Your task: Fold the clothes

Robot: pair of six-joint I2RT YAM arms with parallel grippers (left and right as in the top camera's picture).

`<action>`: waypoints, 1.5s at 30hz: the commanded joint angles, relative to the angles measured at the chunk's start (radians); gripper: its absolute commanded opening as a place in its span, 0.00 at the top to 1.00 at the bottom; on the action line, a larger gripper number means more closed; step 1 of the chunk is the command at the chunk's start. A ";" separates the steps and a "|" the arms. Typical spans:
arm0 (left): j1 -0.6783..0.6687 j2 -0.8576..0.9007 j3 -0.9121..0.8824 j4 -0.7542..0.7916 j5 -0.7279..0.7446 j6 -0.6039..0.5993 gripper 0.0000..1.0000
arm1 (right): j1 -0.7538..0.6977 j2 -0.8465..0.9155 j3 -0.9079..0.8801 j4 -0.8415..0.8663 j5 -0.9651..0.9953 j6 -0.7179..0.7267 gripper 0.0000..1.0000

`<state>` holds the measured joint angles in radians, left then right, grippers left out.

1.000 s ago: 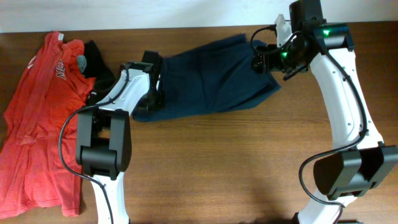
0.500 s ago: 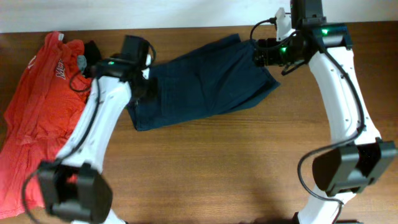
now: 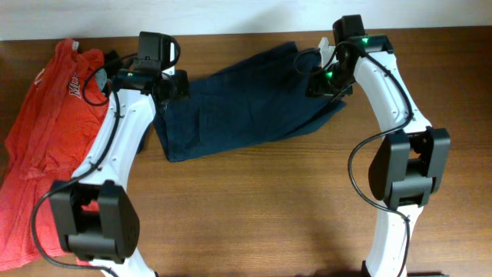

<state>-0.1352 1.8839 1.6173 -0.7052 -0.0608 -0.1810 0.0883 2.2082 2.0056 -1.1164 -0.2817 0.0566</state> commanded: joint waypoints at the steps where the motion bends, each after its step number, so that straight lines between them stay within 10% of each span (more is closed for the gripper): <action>1: 0.023 0.048 0.000 0.048 0.020 -0.012 0.84 | 0.001 0.015 -0.002 0.007 -0.026 0.003 0.66; 15: 0.034 0.146 0.000 0.175 0.043 0.022 0.60 | 0.004 0.039 -0.145 0.085 -0.027 0.008 0.65; 45: 0.074 0.317 0.000 0.246 0.043 0.010 0.48 | 0.004 0.039 -0.240 0.171 -0.033 0.007 0.64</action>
<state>-0.0639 2.1765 1.6173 -0.4660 -0.0322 -0.1768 0.0883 2.2452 1.7752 -0.9478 -0.3054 0.0570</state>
